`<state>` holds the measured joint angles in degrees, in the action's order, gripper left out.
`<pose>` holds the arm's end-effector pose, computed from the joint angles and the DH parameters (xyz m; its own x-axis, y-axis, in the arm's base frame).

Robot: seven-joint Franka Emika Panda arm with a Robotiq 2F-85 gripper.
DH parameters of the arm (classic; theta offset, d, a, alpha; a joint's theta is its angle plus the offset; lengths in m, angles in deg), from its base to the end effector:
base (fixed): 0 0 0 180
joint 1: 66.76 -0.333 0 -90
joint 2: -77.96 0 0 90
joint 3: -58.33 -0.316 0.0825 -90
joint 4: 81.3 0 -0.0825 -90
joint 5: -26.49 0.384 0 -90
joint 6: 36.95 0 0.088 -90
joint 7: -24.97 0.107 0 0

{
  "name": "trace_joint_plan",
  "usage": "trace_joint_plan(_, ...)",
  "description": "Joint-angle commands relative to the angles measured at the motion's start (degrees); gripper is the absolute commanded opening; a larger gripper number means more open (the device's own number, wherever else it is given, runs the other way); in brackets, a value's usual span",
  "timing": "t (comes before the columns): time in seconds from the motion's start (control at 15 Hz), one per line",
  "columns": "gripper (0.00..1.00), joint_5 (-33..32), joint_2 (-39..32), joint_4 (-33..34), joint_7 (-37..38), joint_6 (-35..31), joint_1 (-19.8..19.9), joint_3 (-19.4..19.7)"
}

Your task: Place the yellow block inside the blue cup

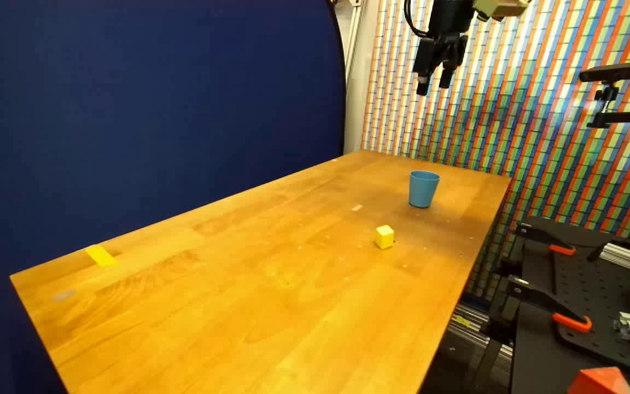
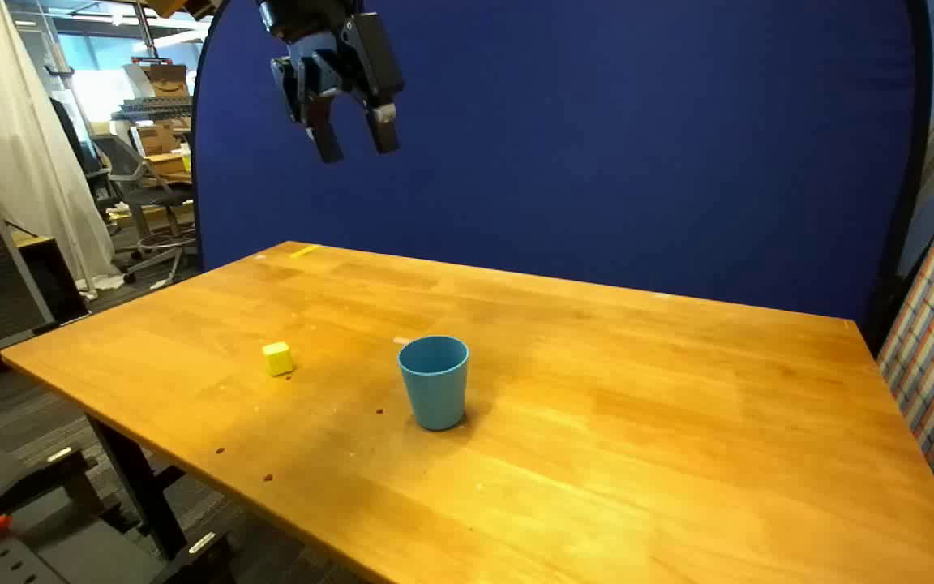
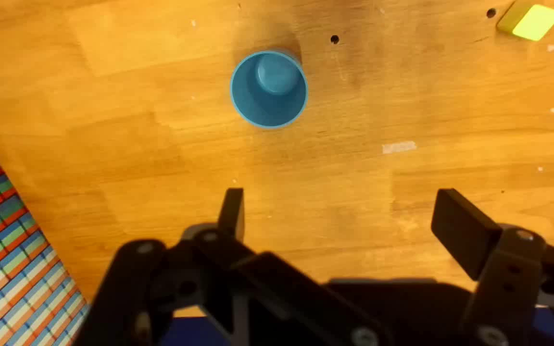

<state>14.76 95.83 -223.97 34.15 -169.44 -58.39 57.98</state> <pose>0.4408 -0.0661 0.4137 0.9763 -0.1584 0.1473 -0.1800 -0.9726 0.1472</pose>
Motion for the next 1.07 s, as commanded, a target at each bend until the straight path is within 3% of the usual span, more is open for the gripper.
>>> trace_joint_plan(0.0,1.00,-0.2,0.0,0.4,0.1,0.1,-0.6,0.6)
trace_joint_plan(0.33,1.00,-0.2,0.1,1.1,0.1,0.2,-0.6,0.6)
trace_joint_plan(0.4,1.00,0.9,-0.5,0.9,-0.1,-2.7,-0.7,1.2)
trace_joint_plan(0.53,1.00,1.3,-7.0,3.8,-0.7,-3.8,-1.9,0.5)
trace_joint_plan(0.73,1.00,9.3,-17.8,6.9,-7.3,-8.1,-6.3,0.6)
trace_joint_plan(1.0,1.00,19.2,-32.3,13.8,-14.3,-8.9,-9.3,-2.5)
